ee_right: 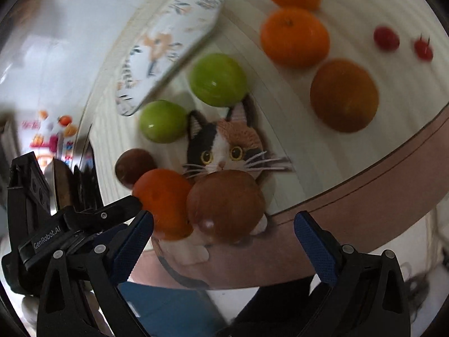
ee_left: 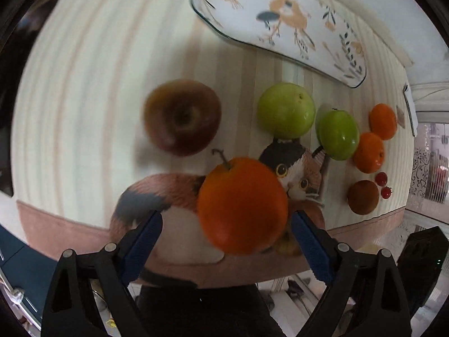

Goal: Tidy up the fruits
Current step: 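Grasp the large orange with the left gripper while the right grasps the red apple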

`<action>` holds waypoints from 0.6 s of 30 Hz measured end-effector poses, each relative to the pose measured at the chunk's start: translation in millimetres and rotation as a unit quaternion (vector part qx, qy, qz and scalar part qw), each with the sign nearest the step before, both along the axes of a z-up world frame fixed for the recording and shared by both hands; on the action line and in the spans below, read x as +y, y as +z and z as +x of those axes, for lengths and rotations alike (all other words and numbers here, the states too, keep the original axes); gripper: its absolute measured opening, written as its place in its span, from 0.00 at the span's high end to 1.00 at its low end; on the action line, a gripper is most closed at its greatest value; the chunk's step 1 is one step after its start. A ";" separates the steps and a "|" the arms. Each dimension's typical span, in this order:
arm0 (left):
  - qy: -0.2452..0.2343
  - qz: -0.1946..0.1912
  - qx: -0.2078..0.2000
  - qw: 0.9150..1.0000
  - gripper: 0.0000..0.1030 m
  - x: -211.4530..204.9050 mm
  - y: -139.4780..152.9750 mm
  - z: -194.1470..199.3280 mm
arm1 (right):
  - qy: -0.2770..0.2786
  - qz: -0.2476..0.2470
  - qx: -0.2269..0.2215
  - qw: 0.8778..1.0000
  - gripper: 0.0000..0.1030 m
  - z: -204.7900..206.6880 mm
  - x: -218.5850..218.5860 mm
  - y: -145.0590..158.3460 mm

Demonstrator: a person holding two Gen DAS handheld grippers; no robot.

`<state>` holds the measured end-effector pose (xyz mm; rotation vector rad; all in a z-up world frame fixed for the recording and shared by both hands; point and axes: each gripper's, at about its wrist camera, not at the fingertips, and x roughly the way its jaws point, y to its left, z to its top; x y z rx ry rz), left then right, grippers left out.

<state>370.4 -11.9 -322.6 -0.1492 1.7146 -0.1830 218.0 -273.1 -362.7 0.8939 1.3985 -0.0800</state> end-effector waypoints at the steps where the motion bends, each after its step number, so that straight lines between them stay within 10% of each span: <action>1: -0.003 0.001 0.006 1.000 0.09 -3.1 -4.2 2.4 | -0.009 0.007 0.007 1.000 0.02 1.2 0.9 -6.3; 12: -0.037 0.008 -0.006 0.999 0.27 -35.8 -25.3 10.4 | -0.093 0.107 0.047 0.989 0.25 5.4 3.8 -47.2; 18: -0.061 0.022 -0.016 0.998 0.27 -48.2 -17.1 -0.8 | -0.032 0.072 0.066 0.995 0.30 15.5 4.3 -37.6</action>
